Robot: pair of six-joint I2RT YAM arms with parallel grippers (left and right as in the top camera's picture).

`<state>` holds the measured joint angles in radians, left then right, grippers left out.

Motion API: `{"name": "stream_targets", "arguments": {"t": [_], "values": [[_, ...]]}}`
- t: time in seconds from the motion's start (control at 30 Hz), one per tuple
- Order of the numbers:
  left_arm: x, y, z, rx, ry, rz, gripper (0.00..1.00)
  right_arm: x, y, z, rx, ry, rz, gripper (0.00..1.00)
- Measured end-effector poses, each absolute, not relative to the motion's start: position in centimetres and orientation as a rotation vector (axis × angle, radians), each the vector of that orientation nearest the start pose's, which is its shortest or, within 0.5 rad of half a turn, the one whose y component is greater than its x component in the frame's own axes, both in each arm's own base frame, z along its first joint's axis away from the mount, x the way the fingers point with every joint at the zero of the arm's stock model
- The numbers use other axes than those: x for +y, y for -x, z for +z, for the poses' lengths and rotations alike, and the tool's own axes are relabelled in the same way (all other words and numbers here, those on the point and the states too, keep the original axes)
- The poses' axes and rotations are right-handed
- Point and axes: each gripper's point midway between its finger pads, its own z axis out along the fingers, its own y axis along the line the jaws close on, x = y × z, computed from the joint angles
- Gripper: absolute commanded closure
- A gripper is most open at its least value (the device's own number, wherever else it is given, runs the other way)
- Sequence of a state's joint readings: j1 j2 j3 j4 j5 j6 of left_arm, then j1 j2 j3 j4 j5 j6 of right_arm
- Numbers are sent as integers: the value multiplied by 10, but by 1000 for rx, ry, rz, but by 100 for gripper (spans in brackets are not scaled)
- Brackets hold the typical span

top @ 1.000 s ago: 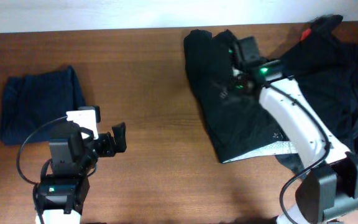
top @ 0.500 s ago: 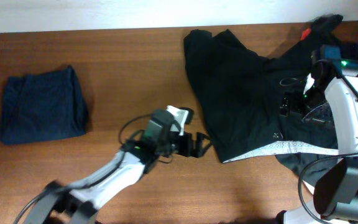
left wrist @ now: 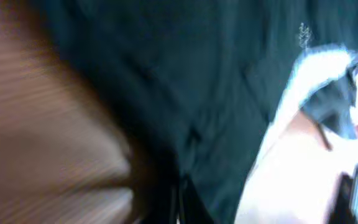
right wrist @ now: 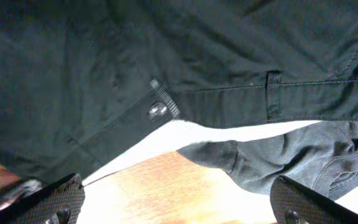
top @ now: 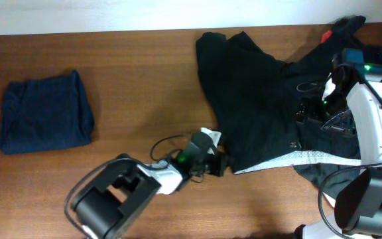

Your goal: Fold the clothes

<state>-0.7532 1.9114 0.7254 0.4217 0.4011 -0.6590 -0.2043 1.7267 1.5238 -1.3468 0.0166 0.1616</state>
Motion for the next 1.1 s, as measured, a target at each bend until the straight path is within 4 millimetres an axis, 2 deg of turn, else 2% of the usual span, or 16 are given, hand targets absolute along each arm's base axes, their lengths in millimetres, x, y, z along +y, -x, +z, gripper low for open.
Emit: {"name": "stream_targets", "arguments": {"t": [0.07, 0.1, 0.17, 0.3, 0.37, 0.4, 0.5, 0.57, 0.6, 0.63, 0.67, 0.73, 0.83, 0.87, 0.97, 1.1], "values": [[-287, -284, 1, 2638, -210, -982, 99, -67, -311, 138, 3068, -567, -27, 1], [-246, -296, 9, 2673, -125, -897, 99, -68, -312, 138, 3064, -568, -26, 1], [-166, -339, 56, 2556, 58, -744, 99, -67, -313, 138, 3063, -567, -24, 1], [3, -430, 180, 2122, 383, -383, 99, -62, -313, 138, 3066, -568, 22, 1], [53, -445, 203, 2060, 476, -286, 1, -59, -313, 138, 3067, -567, 48, 1], [67, -446, 200, 2079, 509, -261, 1, -58, -313, 138, 3067, -567, 56, 1], [58, -422, 163, 2274, 567, -343, 1, -57, -313, 138, 3066, -566, 72, 1], [27, -384, 130, 2487, 604, -489, 1, -53, -314, 138, 3065, -567, 105, 1], [9, -344, 113, 2671, 670, -545, 1, -50, -316, 139, 3061, -558, 135, 2], [-9, -317, 102, 2795, 692, -589, 1, -47, -318, 139, 3054, -545, 167, 17], [-23, -303, 98, 2866, 675, -615, 1, -45, -322, 140, 3041, -523, 191, 59], [-45, -290, 94, 2936, 606, -639, 1, -44, -331, 139, 3008, -504, 208, 94], [-73, -265, 76, 3045, 478, -622, 1, -39, -337, 110, 3021, -504, 254, 96], [-77, -263, 74, 3056, 451, -612, 1, -33, -330, 78, 3075, -514, 307, 96], [-84, -265, 74, 3052, 403, -609, 1, -16, -315, 30, 3119, -465, 450, 96], [-86, -267, 74, 3044, 387, -606, 1, -13, -298, 2, 3152, -488, 449, 96]]}}
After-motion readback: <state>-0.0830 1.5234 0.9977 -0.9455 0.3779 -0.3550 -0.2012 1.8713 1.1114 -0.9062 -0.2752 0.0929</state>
